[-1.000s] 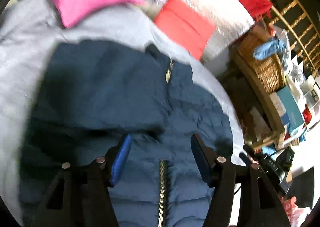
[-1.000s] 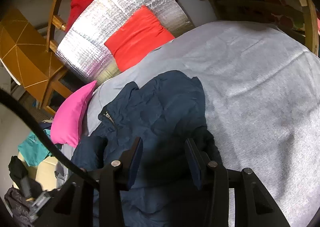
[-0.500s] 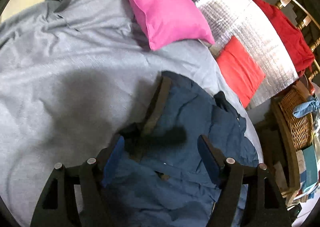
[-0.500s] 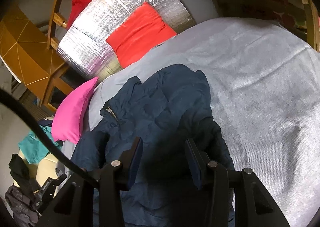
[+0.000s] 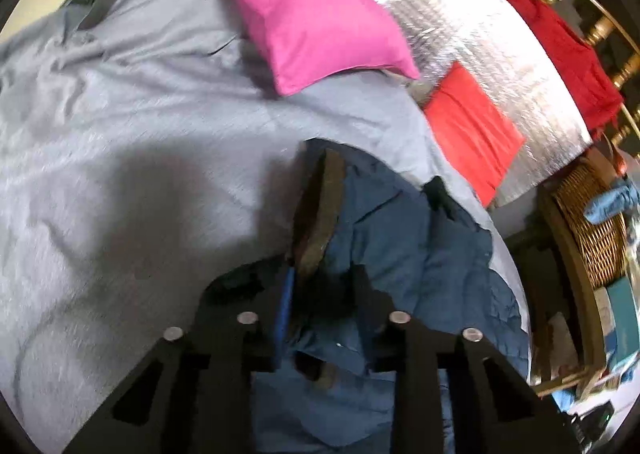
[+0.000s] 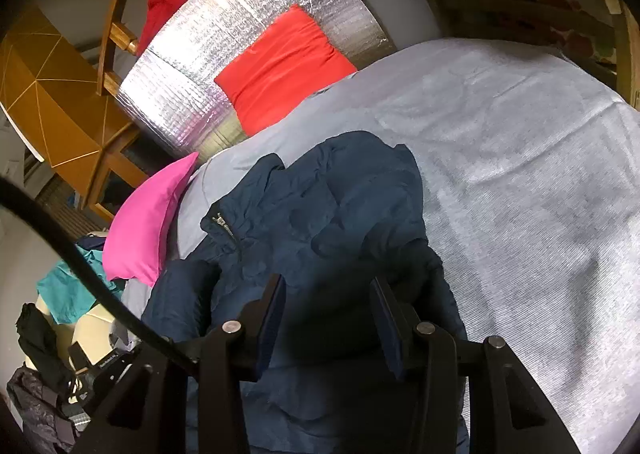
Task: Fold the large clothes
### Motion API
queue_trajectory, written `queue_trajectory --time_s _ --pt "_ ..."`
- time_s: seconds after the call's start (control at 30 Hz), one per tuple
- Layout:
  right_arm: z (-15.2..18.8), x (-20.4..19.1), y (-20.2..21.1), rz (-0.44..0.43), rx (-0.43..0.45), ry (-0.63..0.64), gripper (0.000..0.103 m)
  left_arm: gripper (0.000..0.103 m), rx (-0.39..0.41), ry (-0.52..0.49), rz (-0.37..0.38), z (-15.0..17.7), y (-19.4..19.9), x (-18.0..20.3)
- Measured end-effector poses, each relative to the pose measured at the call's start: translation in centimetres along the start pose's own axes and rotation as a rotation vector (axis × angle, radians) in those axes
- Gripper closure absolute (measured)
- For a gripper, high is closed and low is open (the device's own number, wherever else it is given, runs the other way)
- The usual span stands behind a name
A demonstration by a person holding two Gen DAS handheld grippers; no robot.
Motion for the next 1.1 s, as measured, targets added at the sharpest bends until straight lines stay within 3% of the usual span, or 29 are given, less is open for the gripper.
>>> queue_trajectory --time_s 0.07,0.27,0.43,0.7,0.73,0.77,0.83,0.87,0.9,1.0,1.1 --pt "-0.1 0.1 0.0 0.0 0.001 0.001 0.055 0.084 0.001 -0.036 0.052 0.4 0.6 1.4" --pt "-0.1 0.1 0.1 0.0 -0.001 0.004 0.055 0.086 0.044 -0.184 0.221 2.5 3.4 6.7" --pt "0.0 0.1 0.0 -0.011 -0.014 0.009 0.055 0.086 0.008 -0.313 0.337 6.4 4.0 11.4" --pt "0.0 0.5 -0.2 -0.049 -0.023 -0.028 0.055 0.085 -0.127 -0.452 0.347 13.4 0.2 15.8" --pt "0.0 0.7 -0.2 -0.063 -0.026 -0.046 0.055 0.083 -0.141 -0.455 0.353 13.8 -0.1 16.1" --pt "0.0 0.9 -0.3 -0.076 -0.028 -0.063 0.055 0.074 -0.16 -0.456 0.364 14.1 -0.3 16.3" --pt "0.0 1.3 -0.4 -0.112 -0.03 -0.101 0.055 0.045 -0.2 -0.455 0.42 14.8 0.0 16.7" --pt "-0.1 1.4 -0.4 -0.129 -0.028 -0.117 0.055 0.026 -0.206 -0.459 0.446 15.1 0.3 16.8" --pt "-0.2 1.6 -0.3 -0.157 -0.022 -0.137 0.055 0.02 -0.217 -0.47 0.486 15.4 0.7 17.0" --pt "-0.5 1.8 0.0 -0.216 0.006 -0.172 0.055 0.02 -0.273 -0.505 0.569 16.7 1.4 17.4" --pt "-0.9 1.8 0.7 -0.26 0.046 -0.192 0.046 0.02 -0.341 -0.544 0.675 18.0 2.6 18.2"
Point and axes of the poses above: each gripper's, at about its wrist camera, not at the fingertips, and y roughly against the way its jaws point, x to its right, z to its underside, the point moved 3 cm from there along -y, roughly the way its jaws point, and after that the axes turned 15 degrees about y, right-handed, at the moved point
